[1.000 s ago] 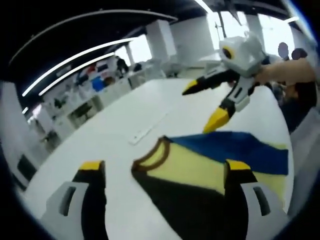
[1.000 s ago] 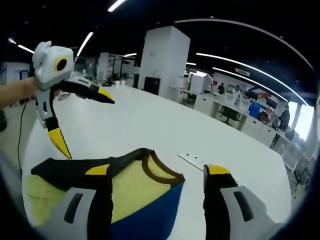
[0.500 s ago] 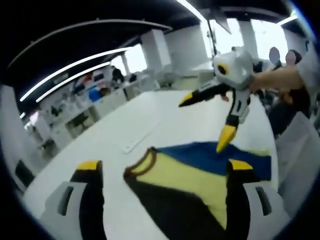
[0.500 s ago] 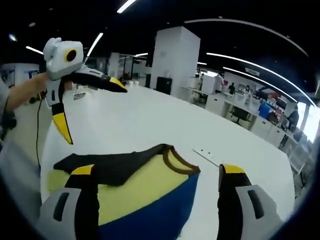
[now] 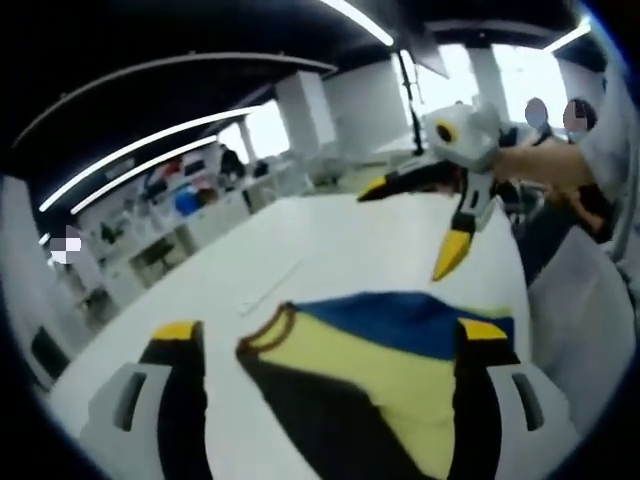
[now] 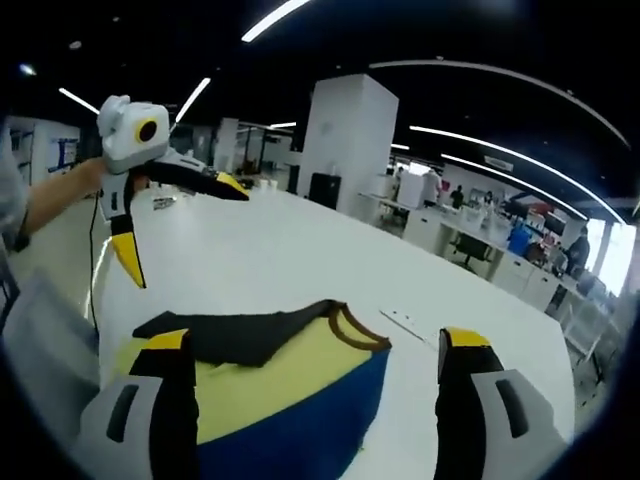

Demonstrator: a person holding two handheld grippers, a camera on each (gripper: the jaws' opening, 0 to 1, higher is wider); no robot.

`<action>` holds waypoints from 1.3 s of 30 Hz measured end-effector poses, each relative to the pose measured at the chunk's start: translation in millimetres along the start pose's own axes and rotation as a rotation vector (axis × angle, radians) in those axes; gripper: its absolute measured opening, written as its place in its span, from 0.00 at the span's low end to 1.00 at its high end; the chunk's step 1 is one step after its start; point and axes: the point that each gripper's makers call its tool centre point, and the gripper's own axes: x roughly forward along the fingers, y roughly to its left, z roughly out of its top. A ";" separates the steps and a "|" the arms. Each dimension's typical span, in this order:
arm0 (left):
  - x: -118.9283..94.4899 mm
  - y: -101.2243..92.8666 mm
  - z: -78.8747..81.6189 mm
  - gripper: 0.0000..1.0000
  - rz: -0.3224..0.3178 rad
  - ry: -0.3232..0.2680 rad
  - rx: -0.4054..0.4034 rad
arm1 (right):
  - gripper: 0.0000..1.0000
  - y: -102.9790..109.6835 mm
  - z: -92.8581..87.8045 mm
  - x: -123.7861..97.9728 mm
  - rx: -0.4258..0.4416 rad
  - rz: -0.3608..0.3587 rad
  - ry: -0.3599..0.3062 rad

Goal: Fold the garment on the visible template until the final outline fits inside the template.

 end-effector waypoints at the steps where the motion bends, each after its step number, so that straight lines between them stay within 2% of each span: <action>1: -5.1 -2.6 0.7 1.00 0.001 -0.002 0.003 | 1.00 2.9 -0.2 -5.2 -0.017 -0.003 0.001; 4: -18.6 -8.5 7.0 1.00 0.010 -0.030 -0.007 | 1.00 10.0 0.5 -16.2 -0.020 -0.002 -0.003; 7: -30.1 -11.3 9.6 1.00 0.020 -0.045 -0.006 | 1.00 15.9 11.7 -30.7 -0.040 -0.023 -0.052; 14: -54.4 -25.4 8.3 1.00 0.025 -0.050 -0.007 | 1.00 40.9 21.7 -55.5 -0.055 0.000 -0.071; 20: -74.4 -41.7 7.1 1.00 0.056 -0.054 0.012 | 1.00 60.0 20.9 -75.3 -0.121 -0.014 -0.061; 27: -92.4 -57.9 6.3 1.00 0.086 -0.068 -0.007 | 1.00 81.1 4.2 -92.2 -0.097 -0.007 -0.027; 31: -99.0 -67.4 -0.8 1.00 0.097 -0.052 -0.028 | 1.00 90.7 -1.9 -100.2 -0.073 -0.009 -0.026; 34: -101.8 -77.0 -7.0 1.00 0.092 -0.039 -0.050 | 1.00 96.3 -14.0 -103.2 -0.063 -0.011 0.006; 39: -105.0 -91.5 -12.9 1.00 0.092 -0.048 -0.101 | 1.00 107.7 -29.0 -108.8 -0.031 -0.006 0.033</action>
